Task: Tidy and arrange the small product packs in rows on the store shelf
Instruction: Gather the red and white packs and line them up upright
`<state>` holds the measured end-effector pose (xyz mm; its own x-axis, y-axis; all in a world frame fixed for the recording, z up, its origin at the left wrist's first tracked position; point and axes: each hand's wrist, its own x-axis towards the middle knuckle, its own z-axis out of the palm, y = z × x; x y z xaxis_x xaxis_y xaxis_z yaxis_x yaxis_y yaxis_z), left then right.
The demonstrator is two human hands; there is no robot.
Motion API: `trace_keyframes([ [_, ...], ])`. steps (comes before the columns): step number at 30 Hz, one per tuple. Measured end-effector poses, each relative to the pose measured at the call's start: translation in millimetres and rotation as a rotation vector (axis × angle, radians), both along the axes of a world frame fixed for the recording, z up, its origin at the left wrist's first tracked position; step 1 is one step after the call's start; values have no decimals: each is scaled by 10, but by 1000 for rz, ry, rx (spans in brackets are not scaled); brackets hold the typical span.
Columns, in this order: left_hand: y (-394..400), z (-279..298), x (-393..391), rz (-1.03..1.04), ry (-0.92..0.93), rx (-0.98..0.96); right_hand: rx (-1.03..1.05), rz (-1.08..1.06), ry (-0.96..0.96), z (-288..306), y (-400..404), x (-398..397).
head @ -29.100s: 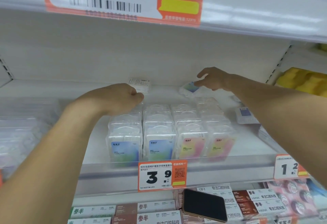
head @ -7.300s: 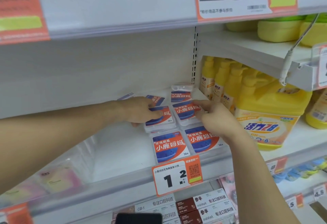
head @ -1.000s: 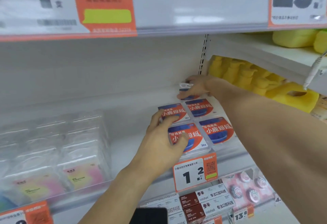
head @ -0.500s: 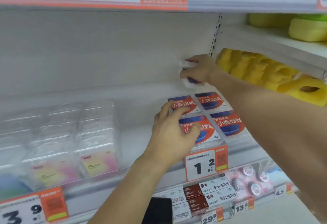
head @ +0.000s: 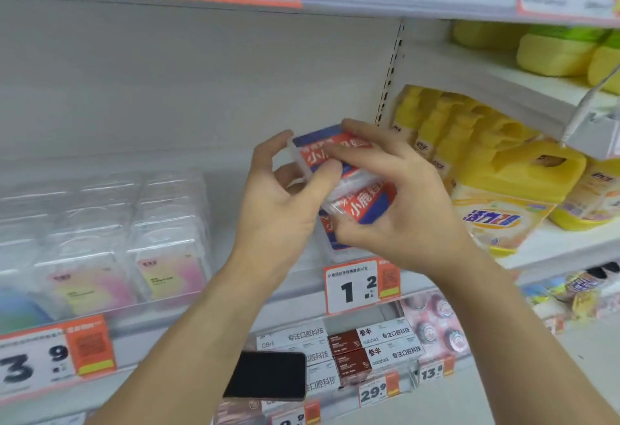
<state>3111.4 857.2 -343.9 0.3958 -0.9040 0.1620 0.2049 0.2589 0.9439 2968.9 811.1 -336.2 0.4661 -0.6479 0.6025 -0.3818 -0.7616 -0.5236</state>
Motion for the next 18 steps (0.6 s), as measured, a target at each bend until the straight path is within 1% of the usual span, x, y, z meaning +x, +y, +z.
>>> trace_keyframes([
  [2,36,-39,-32,-17,-15,-7,16,-44,-25,-77,50,-84],
  [4,45,-59,-37,-11,-1,-21,143,-97,-94,-138,64,-210],
  [6,44,-82,-21,12,-36,-29,252,-172,-174,-183,53,-342],
  [9,61,-133,-21,4,-124,-14,188,-420,-362,-184,-48,-501],
  [11,78,-172,-47,18,-196,42,164,-515,-428,-151,-121,-561],
  [13,87,-223,-75,39,-282,86,175,-530,-367,-148,-180,-593],
  [16,79,-288,-110,97,-531,147,218,-534,-233,-215,-241,-591],
  [18,84,-301,-126,133,-675,186,275,-538,-195,-287,-274,-584],
])
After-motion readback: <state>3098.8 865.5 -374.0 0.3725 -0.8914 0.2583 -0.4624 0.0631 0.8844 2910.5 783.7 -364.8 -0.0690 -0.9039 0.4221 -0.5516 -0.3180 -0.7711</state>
